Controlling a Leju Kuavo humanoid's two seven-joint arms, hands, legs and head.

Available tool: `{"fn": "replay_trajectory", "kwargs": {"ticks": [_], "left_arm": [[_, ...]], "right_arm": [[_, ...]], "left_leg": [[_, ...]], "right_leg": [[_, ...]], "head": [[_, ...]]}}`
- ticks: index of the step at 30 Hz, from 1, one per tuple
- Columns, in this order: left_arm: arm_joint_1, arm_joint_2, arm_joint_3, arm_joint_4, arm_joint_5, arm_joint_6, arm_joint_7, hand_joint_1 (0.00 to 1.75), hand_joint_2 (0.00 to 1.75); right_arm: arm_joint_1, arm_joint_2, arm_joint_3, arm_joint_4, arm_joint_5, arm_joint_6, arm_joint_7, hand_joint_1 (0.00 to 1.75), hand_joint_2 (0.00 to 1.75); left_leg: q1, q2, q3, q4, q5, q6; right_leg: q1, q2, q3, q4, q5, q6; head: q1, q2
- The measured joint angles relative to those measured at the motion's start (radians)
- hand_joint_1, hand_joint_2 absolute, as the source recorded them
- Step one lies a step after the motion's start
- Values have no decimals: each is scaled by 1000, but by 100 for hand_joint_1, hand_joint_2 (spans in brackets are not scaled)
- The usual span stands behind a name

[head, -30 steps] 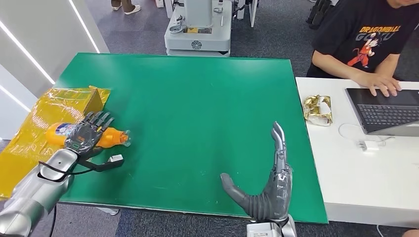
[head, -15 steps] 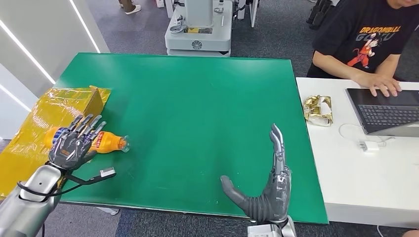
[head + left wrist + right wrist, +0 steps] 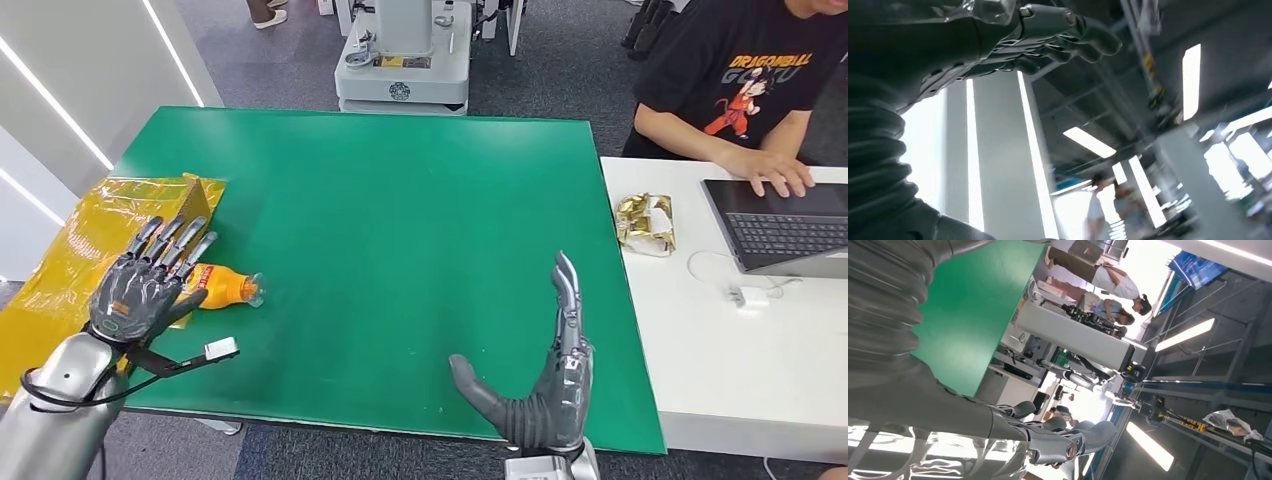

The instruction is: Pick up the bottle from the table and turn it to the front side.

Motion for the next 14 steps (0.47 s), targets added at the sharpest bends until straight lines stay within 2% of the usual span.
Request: {"fn": "replay_trajectory", "kwargs": {"ticks": [1,3,9,11,13,14], "left_arm": [[-6,-53,19,-29,82,0,-60,0,175],[-17,-160,34,-79,258,0,-121,0,175],[-31,-505,-55,-139,875,-2,-140,0,175],[-31,-584,-108,-138,1110,-10,-140,0,175],[-34,-620,-178,-131,1304,-59,-139,0,175],[-35,-625,-197,-129,1346,-77,-139,0,175]], "right_arm": [[-3,0,2,3,-5,-2,-2,0,175],[-10,1,9,11,-13,-10,-7,0,175],[-25,2,26,23,-113,-124,-67,0,175],[-32,5,31,24,-104,-139,-68,0,175],[-40,8,33,20,-82,-141,-56,0,175],[-42,8,34,19,-77,-141,-52,0,175]], "left_leg": [[0,0,0,0,0,0],[-1,0,0,0,0,1],[-3,-1,0,1,-1,3],[-2,0,0,2,-2,4],[-2,0,0,2,-2,4],[-2,0,0,2,-2,4]], "right_leg": [[0,0,0,0,0,0],[-1,0,1,-1,1,1],[-3,-1,2,-3,2,4],[-3,0,2,-3,2,4],[-3,0,2,-3,2,4],[-3,0,2,-3,2,4]], "head": [[0,0],[0,0],[0,0],[0,0],[0,0],[0,0]]}}
